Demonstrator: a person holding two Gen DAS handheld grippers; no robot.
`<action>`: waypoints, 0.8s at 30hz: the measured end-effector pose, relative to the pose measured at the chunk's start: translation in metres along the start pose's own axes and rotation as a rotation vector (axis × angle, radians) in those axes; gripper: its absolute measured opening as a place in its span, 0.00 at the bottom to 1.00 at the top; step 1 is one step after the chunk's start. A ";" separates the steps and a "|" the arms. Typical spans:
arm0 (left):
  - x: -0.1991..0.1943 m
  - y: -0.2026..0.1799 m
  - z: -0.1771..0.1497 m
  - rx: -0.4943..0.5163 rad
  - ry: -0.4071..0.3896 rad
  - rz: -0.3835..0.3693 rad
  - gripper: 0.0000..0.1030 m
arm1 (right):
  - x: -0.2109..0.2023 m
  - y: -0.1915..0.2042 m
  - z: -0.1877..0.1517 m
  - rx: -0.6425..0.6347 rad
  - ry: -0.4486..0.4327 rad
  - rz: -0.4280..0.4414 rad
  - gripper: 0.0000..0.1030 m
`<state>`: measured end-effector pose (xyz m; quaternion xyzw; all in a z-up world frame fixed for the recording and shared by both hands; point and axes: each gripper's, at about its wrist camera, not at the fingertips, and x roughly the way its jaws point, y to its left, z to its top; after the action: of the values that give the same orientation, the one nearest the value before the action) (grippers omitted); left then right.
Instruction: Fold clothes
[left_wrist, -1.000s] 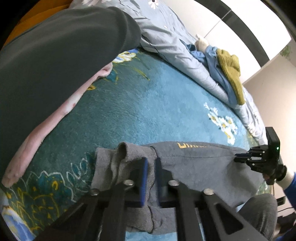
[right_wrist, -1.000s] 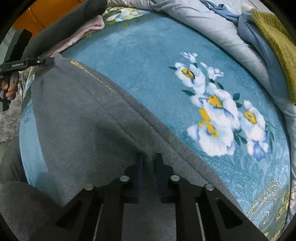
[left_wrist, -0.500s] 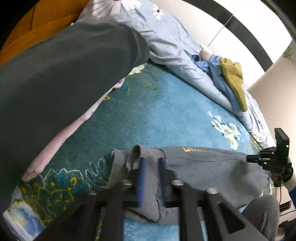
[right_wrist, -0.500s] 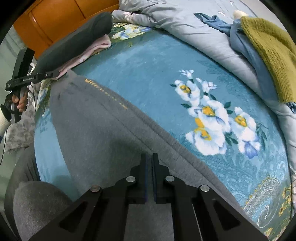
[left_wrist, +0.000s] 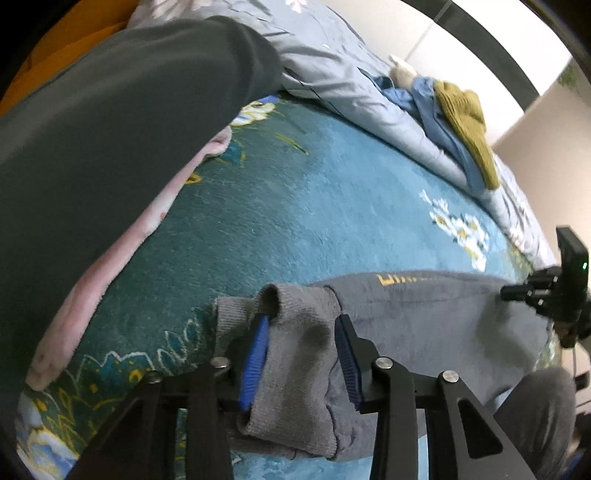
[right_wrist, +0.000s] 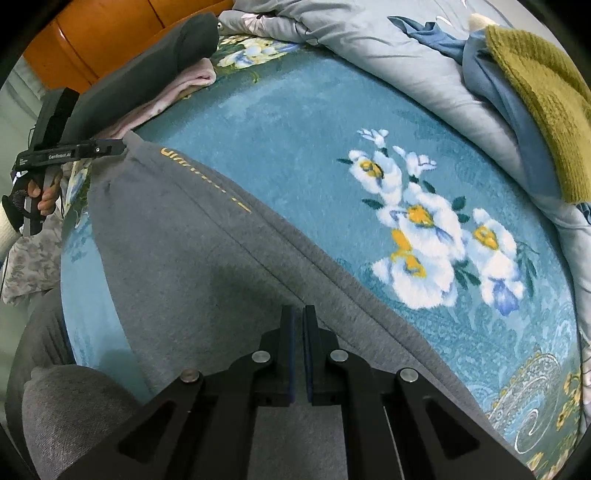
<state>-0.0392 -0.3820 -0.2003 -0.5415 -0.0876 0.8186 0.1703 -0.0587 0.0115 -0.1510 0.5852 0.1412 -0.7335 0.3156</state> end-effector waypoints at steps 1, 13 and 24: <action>0.000 -0.001 0.000 0.006 0.006 -0.001 0.30 | 0.000 0.000 0.000 0.003 0.001 -0.001 0.04; 0.014 0.009 0.013 -0.020 0.045 -0.015 0.32 | 0.002 0.001 -0.003 0.025 0.011 -0.007 0.04; -0.040 -0.016 -0.007 0.005 -0.095 -0.172 0.07 | -0.011 0.005 -0.007 0.027 -0.023 0.016 0.00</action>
<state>-0.0154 -0.3824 -0.1642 -0.4923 -0.1400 0.8257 0.2370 -0.0484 0.0147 -0.1421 0.5818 0.1230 -0.7396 0.3153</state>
